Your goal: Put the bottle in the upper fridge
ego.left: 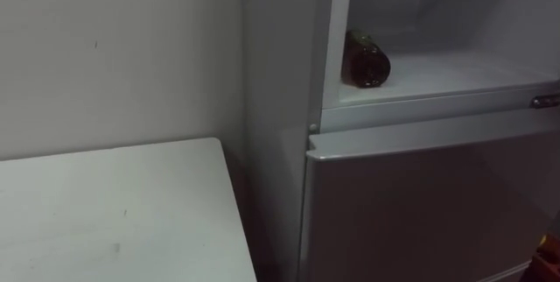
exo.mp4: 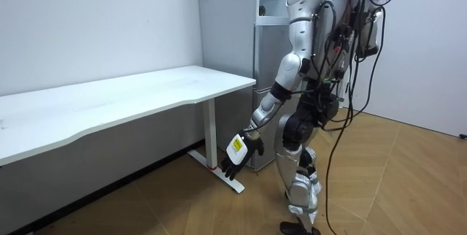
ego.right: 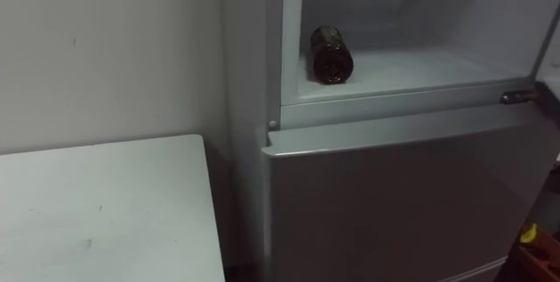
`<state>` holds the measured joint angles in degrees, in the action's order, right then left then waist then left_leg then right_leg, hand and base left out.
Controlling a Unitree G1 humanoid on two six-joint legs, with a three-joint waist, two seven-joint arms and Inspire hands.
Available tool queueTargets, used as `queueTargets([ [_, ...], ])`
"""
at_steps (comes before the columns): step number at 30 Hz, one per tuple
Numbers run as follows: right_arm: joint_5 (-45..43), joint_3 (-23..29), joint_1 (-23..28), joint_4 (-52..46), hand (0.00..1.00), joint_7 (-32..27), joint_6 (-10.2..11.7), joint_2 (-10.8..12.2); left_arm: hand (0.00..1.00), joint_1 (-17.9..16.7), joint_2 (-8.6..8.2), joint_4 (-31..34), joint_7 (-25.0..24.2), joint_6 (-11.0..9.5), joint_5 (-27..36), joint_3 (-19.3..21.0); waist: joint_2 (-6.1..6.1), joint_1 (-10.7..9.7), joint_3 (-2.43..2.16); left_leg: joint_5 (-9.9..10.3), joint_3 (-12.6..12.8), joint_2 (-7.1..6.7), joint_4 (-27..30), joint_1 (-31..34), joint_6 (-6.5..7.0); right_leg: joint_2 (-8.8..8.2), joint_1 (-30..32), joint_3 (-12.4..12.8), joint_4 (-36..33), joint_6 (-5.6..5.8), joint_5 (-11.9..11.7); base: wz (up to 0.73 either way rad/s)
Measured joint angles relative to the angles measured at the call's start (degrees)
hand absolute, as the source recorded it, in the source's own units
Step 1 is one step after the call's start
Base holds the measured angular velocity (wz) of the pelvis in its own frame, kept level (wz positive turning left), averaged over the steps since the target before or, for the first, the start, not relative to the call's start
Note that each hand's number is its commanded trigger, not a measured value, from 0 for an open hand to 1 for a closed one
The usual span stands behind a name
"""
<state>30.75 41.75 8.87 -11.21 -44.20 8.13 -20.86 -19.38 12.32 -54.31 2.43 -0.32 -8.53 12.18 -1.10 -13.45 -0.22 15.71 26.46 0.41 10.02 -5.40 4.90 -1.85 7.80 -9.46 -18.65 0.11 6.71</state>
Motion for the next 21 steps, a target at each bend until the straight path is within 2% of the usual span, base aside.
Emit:
queueTargets([
  [6,-0.4,-2.2,0.0,-1.3,0.0,1.4,-0.1,0.0,0.0,0.6,0.04,-1.9,0.0,0.0,0.0,-0.1,0.01,0.3,0.02,0.0,0.2,-0.02,-0.3,-0.1,-0.04,-0.01,0.1,-0.1,-0.1,0.01,0.0,0.0],
  [10,-4.5,-2.4,-0.4,-2.2,0.0,3.7,-0.7,0.0,0.0,2.1,0.04,-2.9,-0.3,0.0,0.0,0.0,-0.06,1.4,0.01,0.0,0.2,-0.05,-0.3,-0.1,-0.04,-0.08,0.1,-0.2,-0.2,0.01,0.0,0.0],
  [16,-9.3,-2.9,-3.0,-4.1,0.0,6.9,-0.8,0.0,0.0,1.7,0.05,-3.4,-0.9,0.2,0.0,-0.1,-0.55,1.6,-0.02,0.0,0.1,-0.05,-0.2,-0.1,-0.04,-0.08,0.0,-0.2,-0.1,0.01,0.0,0.0],
  [21,-11.3,-4.6,-3.5,-4.7,0.0,10.3,-0.9,0.0,0.0,2.0,0.06,-5.1,-1.6,0.4,0.0,-0.7,-0.22,1.9,0.05,0.0,-0.1,-0.05,-0.2,-0.1,-0.02,-0.1,-0.3,-0.1,0.1,0.01,0.0,0.01],
])
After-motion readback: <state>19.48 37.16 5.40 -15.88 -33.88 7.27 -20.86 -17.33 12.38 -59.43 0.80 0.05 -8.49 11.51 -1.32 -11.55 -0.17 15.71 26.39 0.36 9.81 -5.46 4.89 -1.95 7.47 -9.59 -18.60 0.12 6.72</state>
